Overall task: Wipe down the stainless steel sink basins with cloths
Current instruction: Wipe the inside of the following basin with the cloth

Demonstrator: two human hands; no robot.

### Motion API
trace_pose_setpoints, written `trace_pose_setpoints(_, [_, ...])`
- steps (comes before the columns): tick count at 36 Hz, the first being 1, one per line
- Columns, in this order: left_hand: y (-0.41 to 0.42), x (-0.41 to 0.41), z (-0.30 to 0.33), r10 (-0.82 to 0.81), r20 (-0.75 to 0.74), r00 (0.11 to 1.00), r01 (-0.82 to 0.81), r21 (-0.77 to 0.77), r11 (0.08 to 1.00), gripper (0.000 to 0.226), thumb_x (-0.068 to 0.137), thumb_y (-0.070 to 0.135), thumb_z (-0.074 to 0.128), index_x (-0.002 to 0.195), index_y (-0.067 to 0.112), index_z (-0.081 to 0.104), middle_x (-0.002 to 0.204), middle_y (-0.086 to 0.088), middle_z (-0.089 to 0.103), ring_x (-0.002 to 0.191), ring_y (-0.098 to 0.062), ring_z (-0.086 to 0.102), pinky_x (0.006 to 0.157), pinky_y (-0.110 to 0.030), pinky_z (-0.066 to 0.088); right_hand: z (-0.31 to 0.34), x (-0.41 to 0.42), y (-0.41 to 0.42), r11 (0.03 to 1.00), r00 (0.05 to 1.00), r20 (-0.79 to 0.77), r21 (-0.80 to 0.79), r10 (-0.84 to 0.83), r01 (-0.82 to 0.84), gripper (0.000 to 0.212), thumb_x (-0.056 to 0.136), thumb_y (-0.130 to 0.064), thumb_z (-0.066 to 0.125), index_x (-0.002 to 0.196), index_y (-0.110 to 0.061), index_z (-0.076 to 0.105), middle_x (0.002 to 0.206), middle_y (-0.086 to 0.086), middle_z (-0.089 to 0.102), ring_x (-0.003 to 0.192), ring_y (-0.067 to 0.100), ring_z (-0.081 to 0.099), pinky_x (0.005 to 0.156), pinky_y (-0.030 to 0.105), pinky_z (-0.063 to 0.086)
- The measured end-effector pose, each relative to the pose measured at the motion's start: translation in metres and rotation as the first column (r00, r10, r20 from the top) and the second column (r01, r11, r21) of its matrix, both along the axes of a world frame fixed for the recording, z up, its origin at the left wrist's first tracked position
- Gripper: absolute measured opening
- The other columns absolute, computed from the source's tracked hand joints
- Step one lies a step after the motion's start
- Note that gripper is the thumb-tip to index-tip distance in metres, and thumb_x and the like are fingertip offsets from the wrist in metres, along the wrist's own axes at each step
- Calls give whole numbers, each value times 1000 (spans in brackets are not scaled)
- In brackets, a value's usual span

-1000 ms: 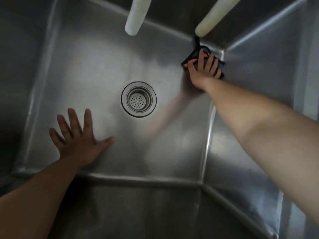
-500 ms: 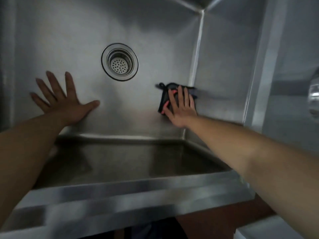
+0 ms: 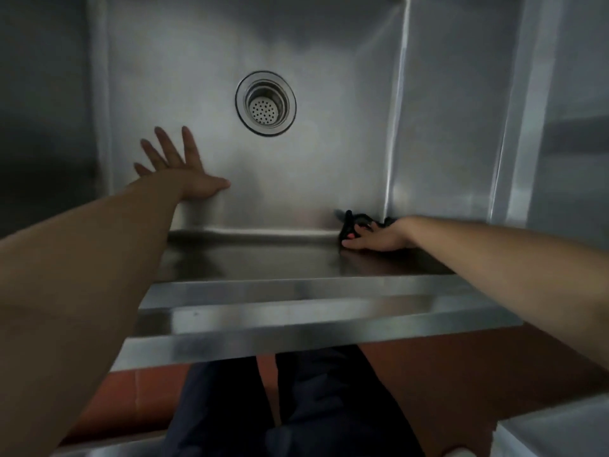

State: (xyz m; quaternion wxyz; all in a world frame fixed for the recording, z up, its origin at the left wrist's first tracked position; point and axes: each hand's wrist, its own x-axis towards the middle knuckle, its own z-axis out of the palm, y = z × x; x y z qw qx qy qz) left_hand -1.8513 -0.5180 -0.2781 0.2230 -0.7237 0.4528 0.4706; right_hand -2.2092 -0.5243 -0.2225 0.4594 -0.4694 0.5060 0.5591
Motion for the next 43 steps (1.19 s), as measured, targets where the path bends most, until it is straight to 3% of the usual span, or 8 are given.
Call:
trace_pose_setpoints(7, [-4, 20, 43, 59, -195, 979, -54, 33, 998, 61, 99, 55, 42, 146, 16, 43, 161, -18, 27, 145, -36, 30, 121, -43, 22, 49, 12, -4, 967, 963, 86, 19, -254, 253, 54, 93, -70, 36, 114, -27, 61, 125, -4, 56, 116, 19, 51, 96, 30, 33])
trace_pose_setpoints(13, [52, 25, 134, 133, -272, 953, -179, -152, 972, 51, 101, 33, 53, 150, 31, 42, 155, -5, 42, 140, -28, 42, 114, -33, 30, 79, 56, -3, 856, 809, 290, 246, -512, 454, 50, 101, -55, 27, 130, -29, 58, 130, -7, 62, 109, 6, 58, 87, 21, 42])
trace_pose_setpoints(16, [97, 33, 188, 157, -206, 966, -241, -491, 837, 45, 97, 29, 50, 141, 26, 55, 139, -9, 59, 129, -32, 53, 111, -44, 39, 86, 107, 1, 799, 709, 380, 380, -594, 466, 48, 103, -49, 32, 128, -20, 62, 123, 0, 67, 106, 13, 65, 89, 22, 49])
trace_pose_setpoints(20, [159, 35, 217, 352, -31, 935, -265, -722, 639, 49, 96, 26, 51, 145, 26, 48, 159, -4, 36, 150, -27, 22, 122, -50, 16, 92, 200, 17, 892, 665, 607, 391, -436, 227, 46, 102, -45, 40, 138, -23, 57, 140, -1, 59, 128, 17, 56, 108, 26, 37])
trace_pose_setpoints(28, [194, 24, 201, 606, 212, 767, -375, -618, 691, 70, 93, 41, 37, 159, 29, 16, 168, -4, 5, 155, -24, -2, 124, -48, 1, 96, 318, 54, 983, 525, 833, 181, -174, 39, 50, 108, -37, 30, 154, -16, 30, 161, 1, 28, 148, 17, 26, 117, 23, 15])
trace_pose_setpoints(34, [187, 23, 203, 673, 194, 714, -457, -598, 658, 68, 97, 26, 43, 159, 30, 13, 168, 0, 2, 154, -22, -7, 124, -43, -8, 109, 269, 44, 984, 543, 823, 174, -164, 33, 52, 105, -23, 45, 154, -19, 29, 156, 0, 36, 139, 13, 38, 111, 15, 22])
trace_pose_setpoints(38, [188, 30, 211, 715, 72, 696, -530, -620, 578, 64, 99, 17, 43, 158, 30, 22, 167, 2, 10, 155, -20, -3, 125, -42, -5, 120, 207, 44, 995, 486, 868, -95, 98, -31, 53, 99, -41, 50, 151, -38, 35, 156, -3, 39, 143, 14, 37, 122, 31, 22])
trace_pose_setpoints(43, [198, 35, 222, 702, -8, 712, -548, -632, 548, 58, 100, 11, 39, 156, 24, 30, 165, 0, 22, 154, -20, 6, 126, -42, 9, 151, 129, 54, 828, 345, 756, -472, 557, -303, 51, 102, -54, 22, 152, -48, 18, 166, -8, -1, 153, 17, 2, 121, 28, -4])
